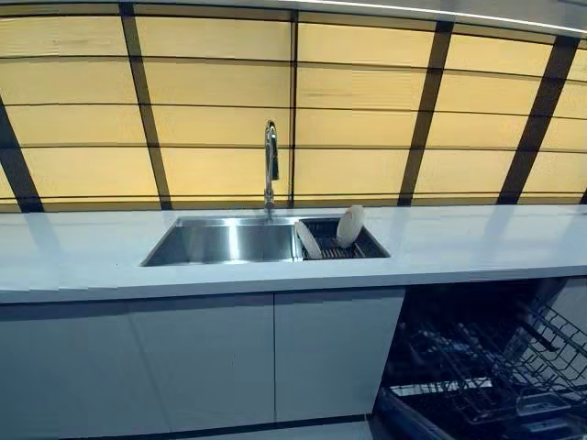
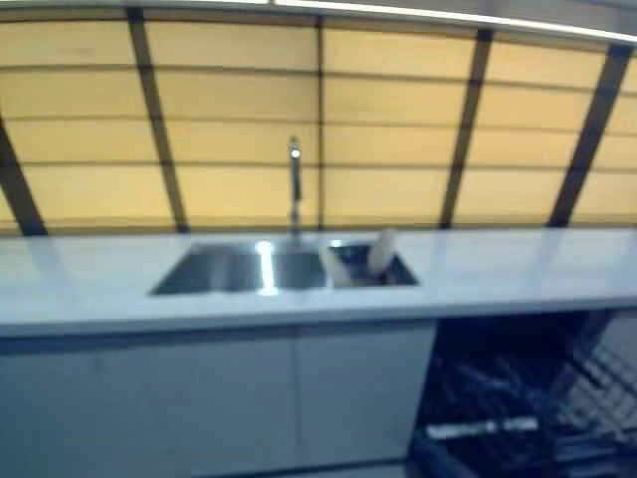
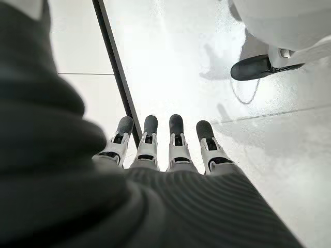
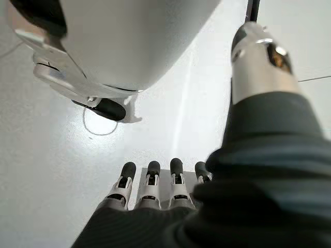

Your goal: Take plates into dishwasher

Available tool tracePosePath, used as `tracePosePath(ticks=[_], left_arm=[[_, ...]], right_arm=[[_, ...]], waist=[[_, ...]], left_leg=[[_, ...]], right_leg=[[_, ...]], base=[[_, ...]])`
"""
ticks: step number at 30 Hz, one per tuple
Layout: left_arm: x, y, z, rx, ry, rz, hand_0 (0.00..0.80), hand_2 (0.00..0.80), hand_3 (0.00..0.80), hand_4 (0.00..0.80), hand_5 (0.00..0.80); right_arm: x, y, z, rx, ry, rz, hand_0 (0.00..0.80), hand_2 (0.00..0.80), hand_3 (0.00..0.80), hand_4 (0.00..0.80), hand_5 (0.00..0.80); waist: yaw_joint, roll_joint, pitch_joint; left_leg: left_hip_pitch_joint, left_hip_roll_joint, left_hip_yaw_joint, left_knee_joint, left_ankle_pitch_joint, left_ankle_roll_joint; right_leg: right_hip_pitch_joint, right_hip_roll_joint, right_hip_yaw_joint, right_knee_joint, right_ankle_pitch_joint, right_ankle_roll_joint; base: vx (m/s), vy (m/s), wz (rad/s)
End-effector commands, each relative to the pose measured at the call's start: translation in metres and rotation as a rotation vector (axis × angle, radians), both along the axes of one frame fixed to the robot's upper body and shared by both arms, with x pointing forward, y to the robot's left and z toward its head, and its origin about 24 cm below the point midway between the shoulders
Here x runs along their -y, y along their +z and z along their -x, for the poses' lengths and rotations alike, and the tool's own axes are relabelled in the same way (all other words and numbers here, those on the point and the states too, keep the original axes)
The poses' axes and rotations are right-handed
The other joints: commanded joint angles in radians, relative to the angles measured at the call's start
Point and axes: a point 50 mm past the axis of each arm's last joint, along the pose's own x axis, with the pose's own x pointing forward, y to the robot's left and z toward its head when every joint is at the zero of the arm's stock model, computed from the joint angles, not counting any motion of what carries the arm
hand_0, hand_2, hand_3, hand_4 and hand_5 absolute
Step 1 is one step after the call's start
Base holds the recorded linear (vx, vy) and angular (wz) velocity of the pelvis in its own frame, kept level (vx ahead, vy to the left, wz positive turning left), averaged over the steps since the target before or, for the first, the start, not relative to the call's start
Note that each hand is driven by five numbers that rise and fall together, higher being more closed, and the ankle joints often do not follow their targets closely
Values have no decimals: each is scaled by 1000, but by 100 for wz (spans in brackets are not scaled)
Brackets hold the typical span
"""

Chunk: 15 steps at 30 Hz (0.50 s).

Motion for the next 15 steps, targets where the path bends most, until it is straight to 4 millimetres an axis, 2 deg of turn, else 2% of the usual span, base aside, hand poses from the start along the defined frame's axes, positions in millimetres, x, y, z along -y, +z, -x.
tracePosePath(ticks=[1,10,12,15], left_arm=[[1,4,-22,59,15,10,0,0,0,0,0],[1,4,-22,53,12,1,0,0,0,0,0],[1,4,-22,51,10,1,0,0,0,0,0],[0,4,-23,48,2,-4,0,0,0,0,0]], right_arm=[[-2,2,-21,27,11,9,0,0,0,0,0],[-2,3,-22,39,11,4,0,0,0,0,0],[-2,5,-27,70,3,-8,0,0,0,0,0],[-3,13,-48,192,-8,-42,0,0,0,0,0]], waist=[[17,-34,28],[18,-36,28],[19,-36,29],[21,-40,31]], left_leg=[[-2,-111,42,-2,-50,109],[0,-110,43,-2,-51,109],[0,-110,42,-2,-50,108],[2,-110,41,-2,-50,108]], right_leg=[[-22,36,-23,20,16,0],[-19,36,-24,19,15,-1],[-18,36,-25,19,16,0],[-17,37,-26,21,17,-1]], base=[[0,0,0],[0,0,0],[0,0,0],[0,0,0]])
